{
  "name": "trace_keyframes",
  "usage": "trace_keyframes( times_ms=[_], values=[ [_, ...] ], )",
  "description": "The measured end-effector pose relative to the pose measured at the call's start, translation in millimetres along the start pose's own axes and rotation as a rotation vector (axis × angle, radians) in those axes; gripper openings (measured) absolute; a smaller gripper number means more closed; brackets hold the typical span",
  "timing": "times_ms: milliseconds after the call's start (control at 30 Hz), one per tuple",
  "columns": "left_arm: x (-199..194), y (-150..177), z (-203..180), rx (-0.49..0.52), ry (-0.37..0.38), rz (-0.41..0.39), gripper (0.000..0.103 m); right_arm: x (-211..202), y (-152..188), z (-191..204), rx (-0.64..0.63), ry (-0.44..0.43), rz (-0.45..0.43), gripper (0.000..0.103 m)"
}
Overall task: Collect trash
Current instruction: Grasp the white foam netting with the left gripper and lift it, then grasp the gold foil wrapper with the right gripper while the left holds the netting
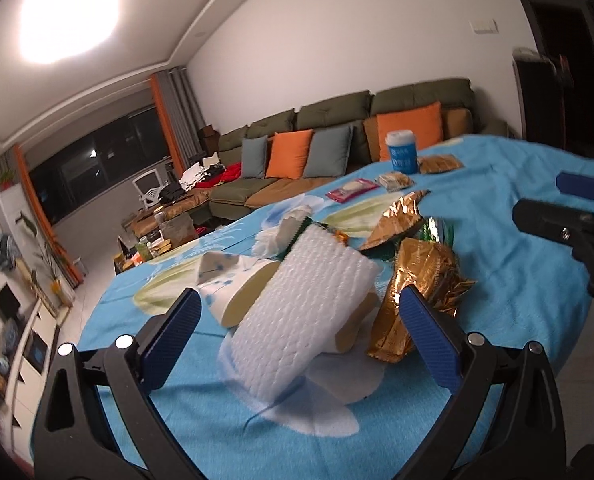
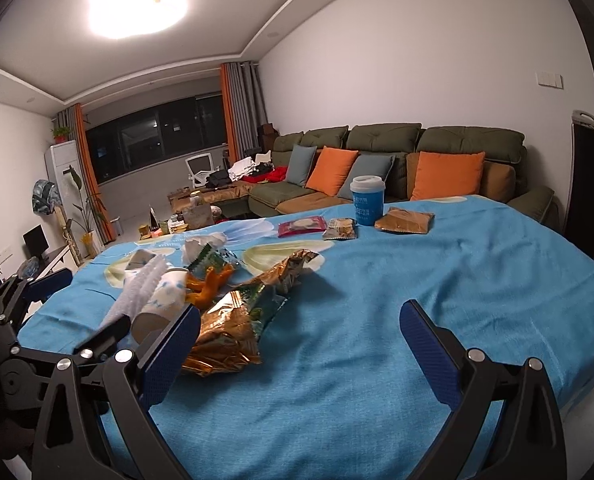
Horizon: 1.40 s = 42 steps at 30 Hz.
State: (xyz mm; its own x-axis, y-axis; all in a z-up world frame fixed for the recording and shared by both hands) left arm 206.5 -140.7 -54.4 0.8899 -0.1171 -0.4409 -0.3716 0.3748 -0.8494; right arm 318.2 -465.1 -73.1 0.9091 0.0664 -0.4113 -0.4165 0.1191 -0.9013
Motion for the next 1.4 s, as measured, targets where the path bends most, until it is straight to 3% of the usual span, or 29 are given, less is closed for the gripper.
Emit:
trace_keyframes(
  times_ms=[133,333,533,600,733,1033,1300,1400],
  values=[
    [12.7,-4.5,-5.5,0.011,-0.004,-0.002,0.092,5.5,1.6,-3.3,0.003,0.0,0.015,0.096],
    [32.4,-6.4,-4.0,0.01,-0.011,0.029,0.074,11.4,2.9,-5.1,0.001,-0.001,0.028,0.096],
    [35.7,-3.5,2.5,-0.027,0.002,0.041,0.046,15.5,4.2,-6.6,-0.001,0.003,0.038,0.096],
    [37.0,-2.3,4.3,-0.032,0.007,0.046,0.031,16.9,4.7,-5.8,-0.003,0.002,0.042,0.096],
    [38.1,-0.8,9.4,-0.057,0.015,0.055,0.015,17.7,1.9,-1.3,-0.016,-0.003,0.036,0.096],
    [1.3,-19.2,35.9,-0.136,0.029,-0.035,0.012,49.4,-33.1,13.1,-0.092,-0.043,0.033,0.096],
    [-44.7,-30.0,75.5,-0.223,-0.013,-0.113,0.012,121.5,-49.5,15.9,-0.085,-0.099,0.206,0.096],
    [-50.0,-27.2,87.4,-0.249,-0.026,-0.112,0.012,145.8,-44.5,17.3,-0.091,-0.117,0.295,0.084]
  ],
)
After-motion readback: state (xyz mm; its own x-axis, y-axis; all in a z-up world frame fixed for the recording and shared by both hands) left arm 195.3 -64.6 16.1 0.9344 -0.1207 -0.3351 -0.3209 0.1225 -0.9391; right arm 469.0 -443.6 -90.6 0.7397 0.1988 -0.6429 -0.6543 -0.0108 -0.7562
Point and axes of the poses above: each gripper's, at about its wrist camera, not at the fingertips, and x roughly the way its jaws point, z to its left, y to its underside, the point moved 4 cm from there along x, roughly the way its jaws point, and after that the axes turned 4 degrees about y, right-handed, at the moved point
